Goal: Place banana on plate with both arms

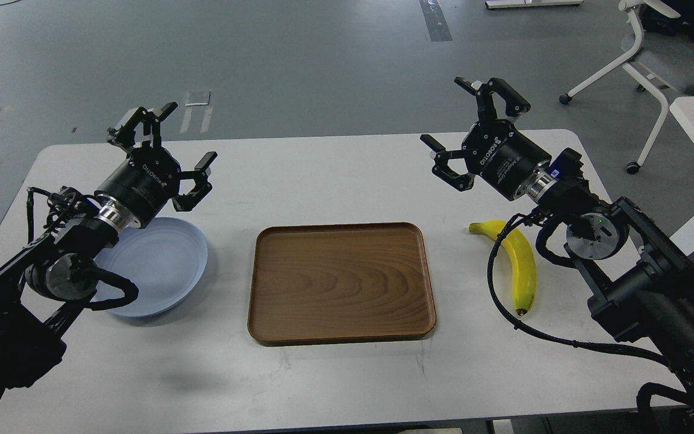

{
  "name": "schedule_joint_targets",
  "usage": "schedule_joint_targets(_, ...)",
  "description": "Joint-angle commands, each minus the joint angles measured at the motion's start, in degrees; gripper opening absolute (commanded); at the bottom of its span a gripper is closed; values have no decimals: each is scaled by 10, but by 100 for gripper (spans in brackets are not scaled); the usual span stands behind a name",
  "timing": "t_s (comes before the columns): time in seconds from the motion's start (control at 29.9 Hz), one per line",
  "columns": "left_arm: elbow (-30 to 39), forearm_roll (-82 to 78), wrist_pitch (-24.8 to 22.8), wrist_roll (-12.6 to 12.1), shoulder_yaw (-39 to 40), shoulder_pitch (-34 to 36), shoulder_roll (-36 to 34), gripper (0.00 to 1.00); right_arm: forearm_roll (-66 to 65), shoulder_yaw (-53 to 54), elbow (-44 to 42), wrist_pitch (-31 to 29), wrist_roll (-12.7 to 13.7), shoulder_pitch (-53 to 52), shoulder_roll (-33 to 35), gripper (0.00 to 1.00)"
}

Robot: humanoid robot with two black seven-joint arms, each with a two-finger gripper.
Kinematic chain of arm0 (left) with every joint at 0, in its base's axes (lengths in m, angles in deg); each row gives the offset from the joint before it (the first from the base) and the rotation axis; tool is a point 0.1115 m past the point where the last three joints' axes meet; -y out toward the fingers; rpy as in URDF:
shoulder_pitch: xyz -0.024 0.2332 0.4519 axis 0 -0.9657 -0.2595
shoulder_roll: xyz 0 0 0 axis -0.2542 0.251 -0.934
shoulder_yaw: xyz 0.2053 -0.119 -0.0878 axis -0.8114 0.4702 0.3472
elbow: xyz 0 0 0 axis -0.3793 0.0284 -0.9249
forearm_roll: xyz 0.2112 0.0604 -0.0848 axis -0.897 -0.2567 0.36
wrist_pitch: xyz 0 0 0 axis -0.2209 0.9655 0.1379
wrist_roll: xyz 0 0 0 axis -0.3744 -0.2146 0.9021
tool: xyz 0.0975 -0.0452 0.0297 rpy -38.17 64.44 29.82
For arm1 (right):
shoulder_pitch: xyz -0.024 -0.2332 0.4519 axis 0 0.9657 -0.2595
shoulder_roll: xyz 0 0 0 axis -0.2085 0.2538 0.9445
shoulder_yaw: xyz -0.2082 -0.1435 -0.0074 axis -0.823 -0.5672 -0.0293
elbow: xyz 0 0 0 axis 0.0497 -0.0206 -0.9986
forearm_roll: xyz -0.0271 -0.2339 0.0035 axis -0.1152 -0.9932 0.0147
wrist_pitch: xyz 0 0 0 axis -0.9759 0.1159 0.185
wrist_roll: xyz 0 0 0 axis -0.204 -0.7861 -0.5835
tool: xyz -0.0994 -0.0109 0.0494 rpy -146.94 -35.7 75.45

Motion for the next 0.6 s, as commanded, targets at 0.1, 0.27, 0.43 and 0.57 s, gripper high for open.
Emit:
schedule_joint_targets(0.1,0,0,0,15,15,-6,1,98,3,44,1,-3,-11,9,-3,100)
schedule_joint_targets(0.27,1,-19,9,62,16,-8,-2,98,3,44,2,-3,-23,20,-13,100)
schedule_joint_targets(0.43,53,-308,187,64,-2,0,-44,98,3,44,2,-3,-23,22,-12,100)
schedule_joint_targets(0.57,102,-531,288,58,-32,-4,-105,98,3,46,2,-3,-25,29,-12,100)
